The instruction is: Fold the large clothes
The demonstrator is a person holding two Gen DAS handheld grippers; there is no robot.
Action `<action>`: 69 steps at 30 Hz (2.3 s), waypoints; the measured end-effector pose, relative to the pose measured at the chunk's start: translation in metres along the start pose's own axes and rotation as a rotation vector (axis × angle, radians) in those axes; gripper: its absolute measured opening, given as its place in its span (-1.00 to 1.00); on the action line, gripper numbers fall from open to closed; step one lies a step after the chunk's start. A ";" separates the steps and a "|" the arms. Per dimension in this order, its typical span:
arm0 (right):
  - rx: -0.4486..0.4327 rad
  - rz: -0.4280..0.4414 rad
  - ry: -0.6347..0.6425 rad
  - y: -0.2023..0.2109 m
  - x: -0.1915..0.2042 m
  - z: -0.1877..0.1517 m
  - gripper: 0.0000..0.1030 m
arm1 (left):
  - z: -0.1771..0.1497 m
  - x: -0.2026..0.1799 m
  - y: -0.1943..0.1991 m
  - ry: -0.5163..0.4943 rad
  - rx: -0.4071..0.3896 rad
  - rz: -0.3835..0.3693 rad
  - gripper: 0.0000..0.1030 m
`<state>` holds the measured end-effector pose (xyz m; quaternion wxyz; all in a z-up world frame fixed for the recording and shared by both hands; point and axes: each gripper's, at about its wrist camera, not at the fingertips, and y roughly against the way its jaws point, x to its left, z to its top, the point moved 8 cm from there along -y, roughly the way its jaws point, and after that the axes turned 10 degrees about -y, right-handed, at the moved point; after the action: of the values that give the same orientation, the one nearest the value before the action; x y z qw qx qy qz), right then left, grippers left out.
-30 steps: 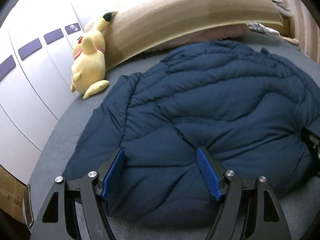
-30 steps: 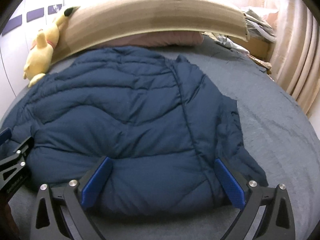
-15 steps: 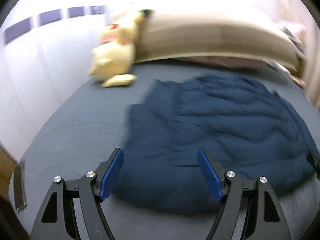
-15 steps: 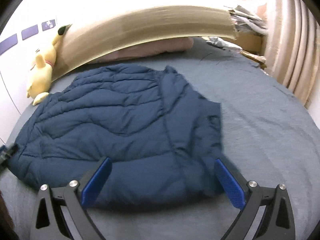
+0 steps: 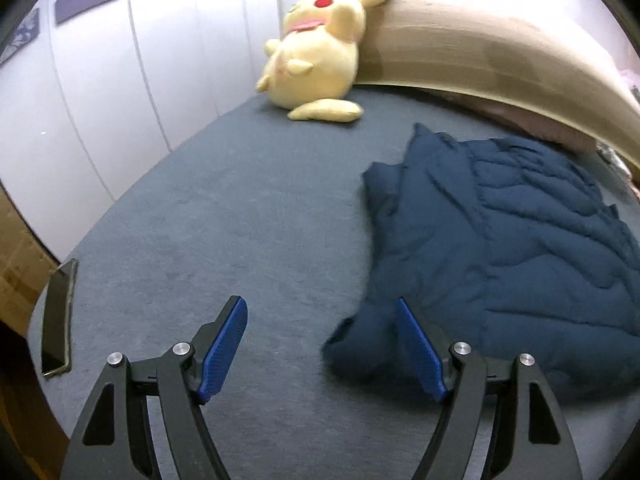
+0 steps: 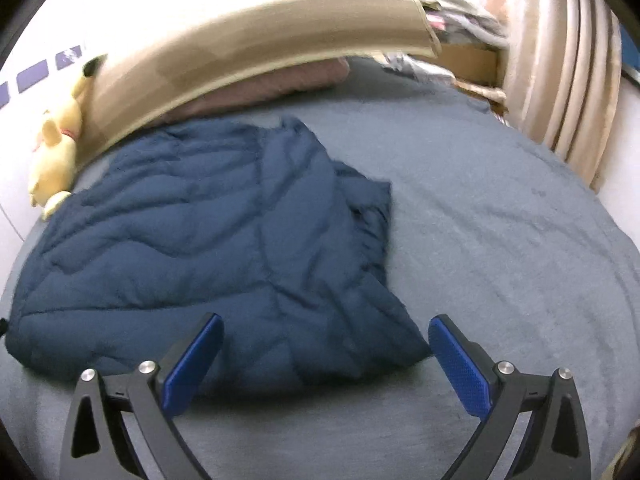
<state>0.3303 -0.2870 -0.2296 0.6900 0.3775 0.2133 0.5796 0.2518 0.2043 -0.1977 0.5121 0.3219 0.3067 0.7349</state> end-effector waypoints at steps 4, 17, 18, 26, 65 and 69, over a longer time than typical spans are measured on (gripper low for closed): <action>0.079 0.046 -0.095 -0.017 -0.015 -0.004 1.00 | -0.008 -0.003 -0.016 -0.010 0.063 -0.022 0.50; 0.035 0.074 -0.179 -0.009 -0.032 0.009 1.00 | -0.004 0.005 -0.005 0.012 0.046 -0.006 0.50; 0.016 0.083 -0.169 -0.004 -0.029 0.011 1.00 | -0.006 0.005 -0.001 0.011 0.047 -0.003 0.50; 0.092 0.041 -0.153 -0.021 -0.033 -0.001 1.00 | -0.010 0.007 -0.004 0.016 0.066 -0.010 0.50; 0.067 0.054 -0.085 0.000 -0.025 0.021 1.00 | 0.003 0.014 0.035 0.024 0.008 -0.038 0.50; 0.045 0.129 -0.114 0.017 -0.030 0.029 1.00 | 0.007 0.017 0.040 0.041 -0.008 -0.096 0.50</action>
<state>0.3334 -0.3231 -0.2033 0.6537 0.4382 0.1617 0.5954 0.2308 0.2104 -0.1595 0.5415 0.2897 0.3292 0.7173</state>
